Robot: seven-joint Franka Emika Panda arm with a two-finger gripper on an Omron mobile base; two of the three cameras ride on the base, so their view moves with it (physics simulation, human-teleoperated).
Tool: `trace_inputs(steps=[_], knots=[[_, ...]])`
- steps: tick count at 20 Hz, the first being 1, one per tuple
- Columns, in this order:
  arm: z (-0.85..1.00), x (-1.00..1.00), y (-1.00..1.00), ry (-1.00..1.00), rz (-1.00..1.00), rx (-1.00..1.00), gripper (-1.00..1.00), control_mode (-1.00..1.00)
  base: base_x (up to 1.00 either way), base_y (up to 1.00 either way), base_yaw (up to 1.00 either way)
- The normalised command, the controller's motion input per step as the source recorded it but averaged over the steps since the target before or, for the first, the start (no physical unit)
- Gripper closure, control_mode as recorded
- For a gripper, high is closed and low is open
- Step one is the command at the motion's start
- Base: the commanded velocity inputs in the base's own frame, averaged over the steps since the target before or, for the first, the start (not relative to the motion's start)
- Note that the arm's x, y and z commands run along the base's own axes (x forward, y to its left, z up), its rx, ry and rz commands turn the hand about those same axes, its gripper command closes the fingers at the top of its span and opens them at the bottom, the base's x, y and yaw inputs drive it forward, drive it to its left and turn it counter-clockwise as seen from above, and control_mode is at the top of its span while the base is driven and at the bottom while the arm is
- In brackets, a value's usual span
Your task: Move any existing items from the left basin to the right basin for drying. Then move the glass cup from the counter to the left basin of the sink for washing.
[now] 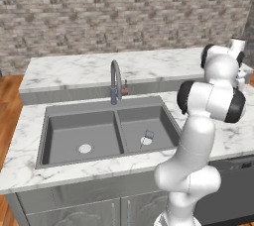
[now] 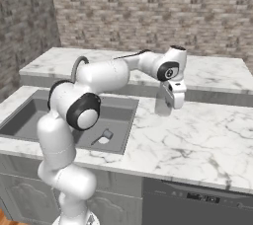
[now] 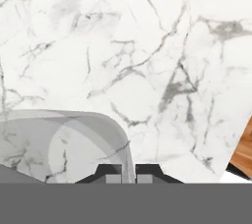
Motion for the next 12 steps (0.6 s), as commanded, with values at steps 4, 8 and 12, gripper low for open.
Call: trace_inputs(steps=[4, 8, 12], knots=[[0.00, -0.24, 0.58, 0.01, 0.03, 0.00, 1.00, -1.00, 0.00, 0.00, 0.00], [0.00, -0.19, 0.57, 0.02, 0.04, 0.00, 1.00, -1.00, 0.00, 0.00, 0.00], [0.00, -0.15, 0.56, 0.04, 0.05, 0.00, 1.00, -1.00, 0.00, 0.00, 0.00]])
